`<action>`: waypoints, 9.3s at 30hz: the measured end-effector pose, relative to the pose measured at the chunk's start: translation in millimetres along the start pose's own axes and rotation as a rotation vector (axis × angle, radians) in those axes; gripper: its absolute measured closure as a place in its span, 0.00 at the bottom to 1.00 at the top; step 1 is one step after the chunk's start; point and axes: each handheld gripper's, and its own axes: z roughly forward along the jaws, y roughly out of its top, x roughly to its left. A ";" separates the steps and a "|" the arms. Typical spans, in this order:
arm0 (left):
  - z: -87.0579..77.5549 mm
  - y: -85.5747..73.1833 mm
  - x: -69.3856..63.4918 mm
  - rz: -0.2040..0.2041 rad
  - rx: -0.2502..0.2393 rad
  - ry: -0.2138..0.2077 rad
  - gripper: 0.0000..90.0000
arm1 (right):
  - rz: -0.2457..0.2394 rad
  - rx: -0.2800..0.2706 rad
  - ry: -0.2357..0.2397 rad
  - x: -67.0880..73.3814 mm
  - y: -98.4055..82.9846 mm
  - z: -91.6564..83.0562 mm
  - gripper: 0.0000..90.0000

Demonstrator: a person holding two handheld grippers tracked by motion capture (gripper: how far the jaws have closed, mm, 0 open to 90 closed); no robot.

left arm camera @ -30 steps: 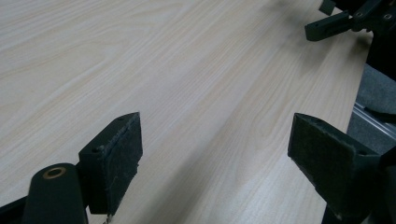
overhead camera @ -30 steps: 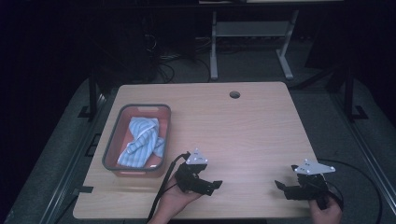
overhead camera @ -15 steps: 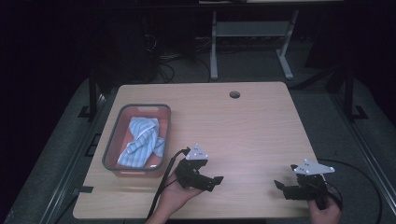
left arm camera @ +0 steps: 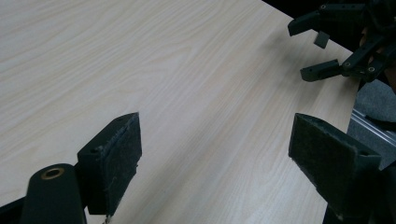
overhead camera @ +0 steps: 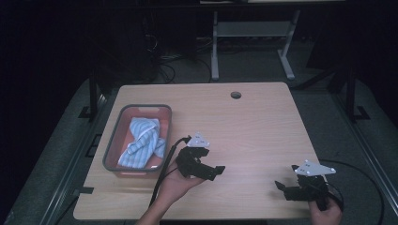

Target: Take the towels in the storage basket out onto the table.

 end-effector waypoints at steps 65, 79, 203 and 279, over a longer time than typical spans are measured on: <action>-84.6 19.8 117.5 -0.204 0.046 0.132 0.21 | -0.004 -0.014 -0.001 -2.8 -0.4 -4.1 0.15; -104.5 0.3 144.5 -0.275 0.053 0.211 0.21 | -0.008 -0.010 -0.001 -0.9 0.6 -3.8 0.15; -143.6 -26.9 158.6 -0.348 0.107 0.276 0.74 | 0.000 -0.030 -0.027 2.6 4.2 -7.4 0.15; -123.3 73.0 87.9 -0.147 -0.021 0.148 0.73 | 0.003 -0.057 -0.040 -0.1 4.9 -12.7 0.15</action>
